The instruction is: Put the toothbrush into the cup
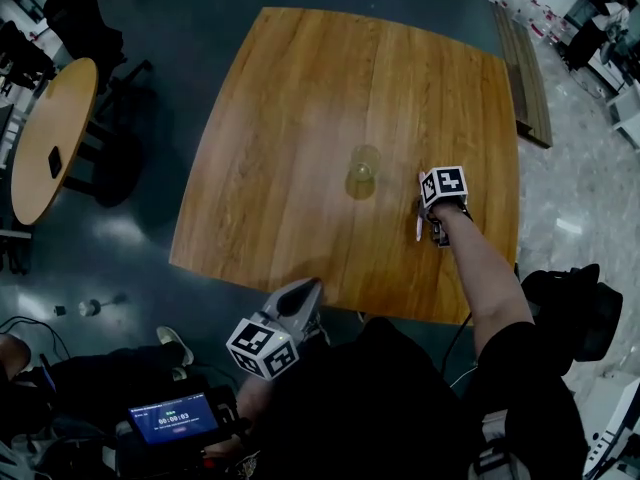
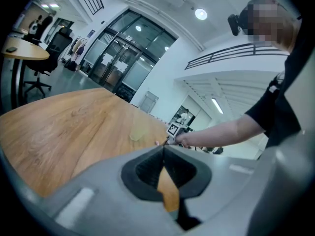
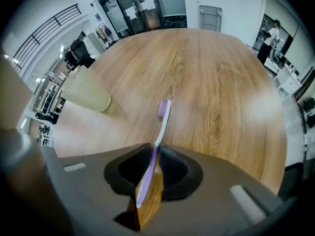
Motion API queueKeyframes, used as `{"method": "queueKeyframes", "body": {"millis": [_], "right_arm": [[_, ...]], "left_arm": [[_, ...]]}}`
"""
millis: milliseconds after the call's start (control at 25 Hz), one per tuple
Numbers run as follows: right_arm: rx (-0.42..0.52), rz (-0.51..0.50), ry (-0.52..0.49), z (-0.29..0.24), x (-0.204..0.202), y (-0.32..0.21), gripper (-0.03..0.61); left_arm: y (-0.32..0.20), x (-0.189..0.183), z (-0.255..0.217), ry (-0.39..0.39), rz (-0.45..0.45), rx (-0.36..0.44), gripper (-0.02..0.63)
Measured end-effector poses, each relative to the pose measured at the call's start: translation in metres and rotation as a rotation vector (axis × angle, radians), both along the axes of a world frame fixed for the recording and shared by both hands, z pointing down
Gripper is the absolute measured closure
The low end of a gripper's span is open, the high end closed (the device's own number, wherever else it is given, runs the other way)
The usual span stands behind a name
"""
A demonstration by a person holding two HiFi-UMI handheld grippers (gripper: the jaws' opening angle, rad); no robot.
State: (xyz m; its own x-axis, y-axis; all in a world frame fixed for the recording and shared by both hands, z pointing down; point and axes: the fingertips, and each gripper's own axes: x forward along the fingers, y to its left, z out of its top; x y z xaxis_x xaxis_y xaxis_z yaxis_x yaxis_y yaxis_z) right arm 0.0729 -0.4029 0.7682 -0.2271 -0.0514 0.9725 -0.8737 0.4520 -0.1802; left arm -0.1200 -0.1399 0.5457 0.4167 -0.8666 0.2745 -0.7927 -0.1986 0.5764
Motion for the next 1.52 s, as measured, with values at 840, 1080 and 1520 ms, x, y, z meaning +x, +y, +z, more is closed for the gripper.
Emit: {"method": "queueKeyframes", "body": {"millis": [840, 1080, 1520], "right_arm": [[0.751, 0.036, -0.923, -0.235, -0.145, -0.057, 0.541], [0.758, -0.011, -0.855, -0.203, -0.174, -0.055, 0.541], [0.754, -0.173, -0.75, -0.163, -0.2, -0.042, 0.54]], "left_arm": [[-0.006, -0.012, -0.003, -0.01, -0.04, 0.021, 0.611], [-0.001, -0.01, -0.002, -0.023, -0.073, 0.0, 0.611], [0.006, -0.03, 0.01, -0.008, -0.139, -0.049, 0.611]]}}
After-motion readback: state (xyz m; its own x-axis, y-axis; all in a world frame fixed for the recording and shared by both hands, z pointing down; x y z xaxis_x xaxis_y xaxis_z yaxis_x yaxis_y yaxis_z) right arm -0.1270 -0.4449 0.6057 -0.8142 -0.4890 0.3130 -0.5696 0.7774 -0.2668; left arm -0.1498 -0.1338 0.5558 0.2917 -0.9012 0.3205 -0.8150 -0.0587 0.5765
